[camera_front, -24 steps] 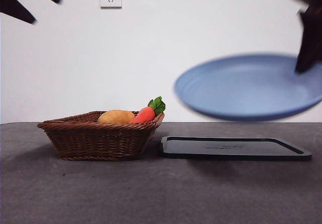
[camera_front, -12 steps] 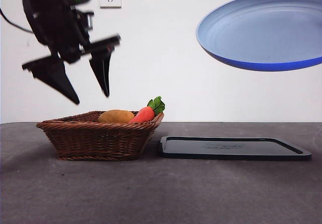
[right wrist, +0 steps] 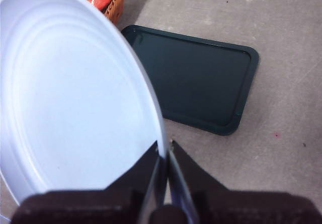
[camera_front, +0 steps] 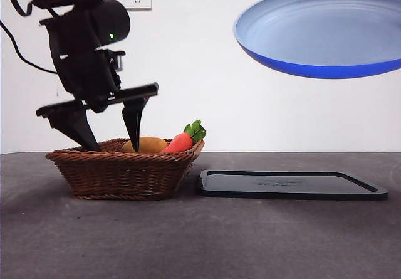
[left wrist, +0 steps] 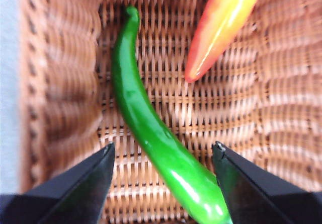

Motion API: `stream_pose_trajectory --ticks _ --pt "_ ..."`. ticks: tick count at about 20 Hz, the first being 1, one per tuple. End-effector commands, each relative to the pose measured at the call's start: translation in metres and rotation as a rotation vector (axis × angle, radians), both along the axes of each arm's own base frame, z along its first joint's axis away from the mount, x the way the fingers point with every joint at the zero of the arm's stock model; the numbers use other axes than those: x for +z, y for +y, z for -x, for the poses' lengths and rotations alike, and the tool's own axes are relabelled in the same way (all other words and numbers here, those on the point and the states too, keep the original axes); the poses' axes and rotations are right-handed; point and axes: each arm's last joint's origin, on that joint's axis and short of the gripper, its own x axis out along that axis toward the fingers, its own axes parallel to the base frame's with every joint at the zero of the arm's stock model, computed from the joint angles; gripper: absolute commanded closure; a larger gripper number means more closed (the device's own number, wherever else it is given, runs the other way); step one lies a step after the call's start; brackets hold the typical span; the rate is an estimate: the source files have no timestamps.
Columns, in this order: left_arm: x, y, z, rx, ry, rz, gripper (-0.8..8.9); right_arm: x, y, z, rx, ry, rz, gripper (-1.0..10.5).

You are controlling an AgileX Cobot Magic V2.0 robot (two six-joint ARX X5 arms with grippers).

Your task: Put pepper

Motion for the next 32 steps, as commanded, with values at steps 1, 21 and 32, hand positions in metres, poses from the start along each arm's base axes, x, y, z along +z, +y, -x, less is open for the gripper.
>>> stream_pose_trajectory --ticks 1,21,32 --pt "-0.01 -0.007 -0.007 0.008 0.012 0.0 4.77 0.003 0.001 -0.001 0.001 -0.014 -0.016 9.4" --pt "-0.025 -0.014 -0.011 0.066 0.061 0.054 6.76 0.004 0.001 -0.002 0.004 -0.019 -0.014 9.4" --pt "0.016 -0.009 0.002 0.049 -0.017 0.111 6.77 0.003 0.001 -0.003 0.003 -0.019 -0.014 9.4"
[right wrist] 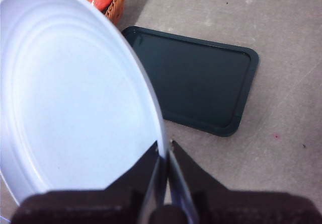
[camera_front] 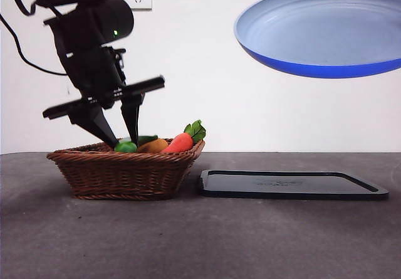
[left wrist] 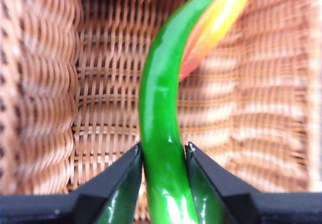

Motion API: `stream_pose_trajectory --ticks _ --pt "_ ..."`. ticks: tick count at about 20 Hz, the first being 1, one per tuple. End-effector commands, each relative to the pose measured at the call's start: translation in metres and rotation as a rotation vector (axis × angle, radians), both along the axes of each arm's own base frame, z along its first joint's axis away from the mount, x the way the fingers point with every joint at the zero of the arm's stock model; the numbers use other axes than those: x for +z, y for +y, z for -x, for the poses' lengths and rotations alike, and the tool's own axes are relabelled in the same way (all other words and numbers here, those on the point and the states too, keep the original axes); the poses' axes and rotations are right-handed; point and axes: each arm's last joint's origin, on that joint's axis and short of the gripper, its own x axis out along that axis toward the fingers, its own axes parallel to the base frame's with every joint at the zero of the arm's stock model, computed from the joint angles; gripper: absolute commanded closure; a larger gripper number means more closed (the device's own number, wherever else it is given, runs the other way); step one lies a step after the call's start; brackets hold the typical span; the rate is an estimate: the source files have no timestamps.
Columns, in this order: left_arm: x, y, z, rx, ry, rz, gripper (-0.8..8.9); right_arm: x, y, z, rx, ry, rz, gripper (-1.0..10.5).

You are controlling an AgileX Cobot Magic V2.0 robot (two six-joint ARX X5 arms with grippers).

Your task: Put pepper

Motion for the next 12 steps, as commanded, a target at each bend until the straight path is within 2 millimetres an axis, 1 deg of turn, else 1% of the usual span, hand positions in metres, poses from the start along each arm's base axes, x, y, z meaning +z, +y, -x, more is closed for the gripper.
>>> stream_pose_trajectory --ticks 1,5,9,11,12 --pt "0.014 -0.002 0.002 -0.007 -0.034 0.017 6.77 0.002 0.001 -0.004 0.003 -0.008 -0.014 9.4" --pt "0.048 0.003 0.016 -0.025 -0.118 0.057 6.77 -0.008 0.002 -0.018 -0.011 0.065 -0.024 9.4" --pt "0.083 0.003 0.036 -0.11 -0.196 0.177 6.77 -0.032 0.007 -0.054 -0.025 0.181 -0.057 9.4" --pt "0.098 -0.003 0.047 -0.182 -0.227 0.252 6.77 -0.048 0.014 -0.074 0.006 0.245 -0.123 9.4" --pt "0.102 -0.008 0.052 -0.215 -0.233 0.275 6.77 -0.056 0.018 -0.083 0.01 0.277 -0.147 9.4"
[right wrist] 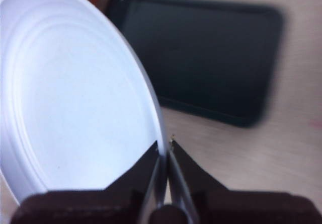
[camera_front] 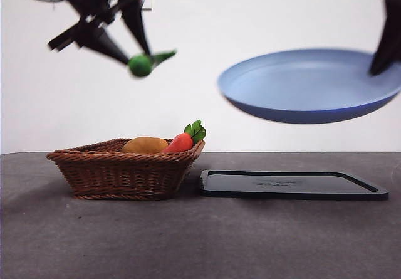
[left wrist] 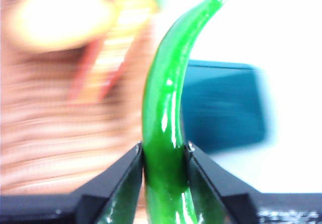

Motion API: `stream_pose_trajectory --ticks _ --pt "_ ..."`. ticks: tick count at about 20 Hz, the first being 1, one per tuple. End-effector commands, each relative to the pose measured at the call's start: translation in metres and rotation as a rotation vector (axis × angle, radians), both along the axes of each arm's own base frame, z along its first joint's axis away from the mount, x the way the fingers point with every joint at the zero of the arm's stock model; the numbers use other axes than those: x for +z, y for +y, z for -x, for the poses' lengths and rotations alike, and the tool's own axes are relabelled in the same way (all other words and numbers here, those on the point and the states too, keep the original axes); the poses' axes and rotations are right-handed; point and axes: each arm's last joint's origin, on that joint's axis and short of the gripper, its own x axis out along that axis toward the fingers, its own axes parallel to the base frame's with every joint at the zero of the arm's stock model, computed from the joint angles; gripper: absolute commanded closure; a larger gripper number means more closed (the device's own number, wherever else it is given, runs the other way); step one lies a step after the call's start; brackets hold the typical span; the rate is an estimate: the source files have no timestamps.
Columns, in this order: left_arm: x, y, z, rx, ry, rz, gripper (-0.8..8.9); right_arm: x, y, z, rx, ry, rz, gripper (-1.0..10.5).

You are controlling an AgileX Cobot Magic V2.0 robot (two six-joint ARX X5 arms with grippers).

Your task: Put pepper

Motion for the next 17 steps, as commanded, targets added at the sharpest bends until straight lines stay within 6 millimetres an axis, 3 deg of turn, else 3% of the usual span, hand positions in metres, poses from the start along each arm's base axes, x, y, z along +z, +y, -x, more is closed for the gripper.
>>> stream_pose_trajectory --ticks 1,5,11,14,17 --pt "0.008 -0.016 0.007 -0.091 -0.027 0.029 6.77 -0.015 0.011 -0.02 -0.009 0.065 -0.068 9.4" --pt "0.0 -0.049 0.025 -0.243 -0.041 -0.041 6.77 -0.038 0.033 -0.038 0.002 0.148 -0.123 9.4" --pt "-0.044 -0.096 0.031 -0.384 -0.005 -0.204 6.77 -0.04 0.051 -0.039 0.021 0.157 -0.148 9.4" --pt "-0.06 -0.104 0.028 -0.386 0.028 -0.241 6.77 -0.041 0.051 -0.037 0.019 0.177 -0.143 9.4" --pt "-0.061 -0.104 0.027 -0.388 0.008 -0.269 6.72 -0.042 0.05 -0.035 0.02 0.203 -0.134 9.4"
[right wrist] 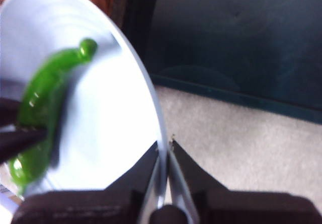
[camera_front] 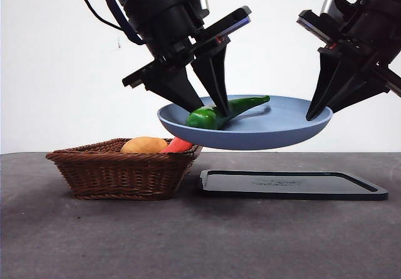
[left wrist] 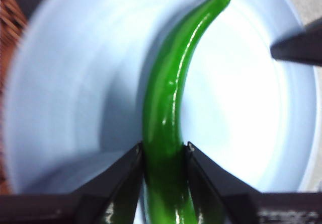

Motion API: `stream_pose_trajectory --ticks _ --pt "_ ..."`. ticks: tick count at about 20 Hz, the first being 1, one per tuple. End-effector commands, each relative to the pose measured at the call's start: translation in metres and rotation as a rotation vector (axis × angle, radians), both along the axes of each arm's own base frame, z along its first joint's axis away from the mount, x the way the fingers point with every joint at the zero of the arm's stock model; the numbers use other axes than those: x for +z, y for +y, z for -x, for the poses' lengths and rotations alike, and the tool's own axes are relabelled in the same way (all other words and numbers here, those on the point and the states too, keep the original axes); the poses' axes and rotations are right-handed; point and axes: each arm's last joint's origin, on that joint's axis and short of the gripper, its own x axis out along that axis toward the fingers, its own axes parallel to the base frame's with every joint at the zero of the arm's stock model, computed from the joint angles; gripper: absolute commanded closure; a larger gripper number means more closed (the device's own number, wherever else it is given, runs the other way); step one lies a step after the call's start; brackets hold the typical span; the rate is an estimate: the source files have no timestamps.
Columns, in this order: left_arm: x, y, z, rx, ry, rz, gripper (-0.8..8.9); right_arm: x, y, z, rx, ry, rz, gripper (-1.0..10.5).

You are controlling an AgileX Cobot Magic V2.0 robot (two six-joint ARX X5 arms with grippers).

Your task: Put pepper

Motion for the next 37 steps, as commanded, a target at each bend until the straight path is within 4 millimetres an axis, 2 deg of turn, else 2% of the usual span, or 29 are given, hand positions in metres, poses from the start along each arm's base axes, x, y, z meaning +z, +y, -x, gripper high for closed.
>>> stream_pose_trajectory --ticks 1,4,9,13,15,18,23,25,28,30,33,37 --pt "0.001 -0.005 -0.001 -0.023 -0.024 -0.016 6.68 0.001 0.002 -0.002 0.008 0.006 -0.013 9.4" --pt "0.0 -0.005 -0.001 -0.024 -0.02 -0.019 5.93 0.0 0.002 -0.001 0.008 0.013 -0.012 9.4" --pt "0.003 -0.008 0.0 -0.046 -0.023 0.018 5.78 -0.001 0.002 0.0 0.007 0.035 -0.006 9.4" --pt "0.018 -0.004 0.007 -0.092 -0.018 0.09 5.63 -0.002 0.001 0.003 0.006 0.061 0.002 9.4" --pt "0.034 0.002 0.014 -0.099 -0.041 0.118 5.63 -0.002 0.001 0.003 0.005 0.063 0.002 9.4" --pt "0.07 0.019 0.032 -0.14 -0.149 0.162 5.64 -0.001 -0.006 -0.002 -0.036 0.043 -0.002 9.4" --pt "0.134 0.063 0.08 -0.173 -0.337 0.27 5.65 0.002 -0.05 -0.022 -0.26 -0.042 -0.039 9.4" --pt "0.152 0.078 0.096 -0.172 -0.406 0.322 5.66 -0.007 -0.065 -0.034 -0.33 -0.036 -0.05 9.4" --pt "0.168 0.094 0.113 -0.167 -0.465 0.363 5.66 -0.038 -0.077 -0.055 -0.383 0.018 -0.051 9.4" --pt "0.171 0.098 0.117 -0.166 -0.477 0.371 5.66 -0.054 -0.078 -0.07 -0.386 0.05 -0.047 9.4" --pt "0.17 0.098 0.118 -0.164 -0.469 0.363 5.66 -0.065 -0.078 -0.086 -0.376 0.082 -0.058 9.4" --pt "0.17 0.098 0.118 -0.158 -0.472 0.359 5.66 -0.08 -0.078 -0.092 -0.376 0.12 -0.051 9.4"
